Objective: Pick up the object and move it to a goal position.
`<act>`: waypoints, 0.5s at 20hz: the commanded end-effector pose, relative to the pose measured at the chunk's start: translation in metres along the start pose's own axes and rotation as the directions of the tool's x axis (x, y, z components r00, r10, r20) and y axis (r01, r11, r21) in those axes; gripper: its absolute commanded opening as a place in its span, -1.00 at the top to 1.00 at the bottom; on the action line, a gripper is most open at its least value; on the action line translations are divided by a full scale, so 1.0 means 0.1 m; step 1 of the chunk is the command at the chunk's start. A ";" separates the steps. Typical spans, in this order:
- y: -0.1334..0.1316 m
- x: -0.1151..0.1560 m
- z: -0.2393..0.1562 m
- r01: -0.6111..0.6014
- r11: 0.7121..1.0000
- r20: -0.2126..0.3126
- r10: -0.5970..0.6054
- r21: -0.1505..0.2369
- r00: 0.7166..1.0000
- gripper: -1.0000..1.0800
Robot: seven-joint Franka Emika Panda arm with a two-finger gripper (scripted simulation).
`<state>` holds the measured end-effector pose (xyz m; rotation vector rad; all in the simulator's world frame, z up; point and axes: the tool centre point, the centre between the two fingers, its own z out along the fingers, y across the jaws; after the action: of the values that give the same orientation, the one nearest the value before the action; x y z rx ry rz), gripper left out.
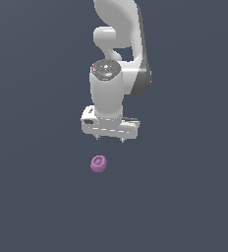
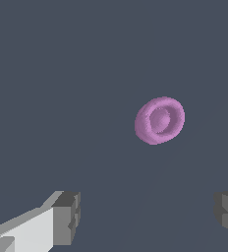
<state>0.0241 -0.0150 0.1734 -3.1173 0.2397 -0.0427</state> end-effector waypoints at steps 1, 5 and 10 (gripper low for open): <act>0.05 0.07 0.08 -0.072 0.997 0.004 0.072 0.000 0.997 -0.92; 0.15 0.21 0.22 -0.201 0.980 0.010 0.201 -0.003 0.980 -0.92; 0.28 0.36 0.40 -0.354 0.935 0.014 0.354 -0.010 0.935 -0.92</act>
<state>0.0522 -0.0430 0.1390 -3.0426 0.7223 -0.0159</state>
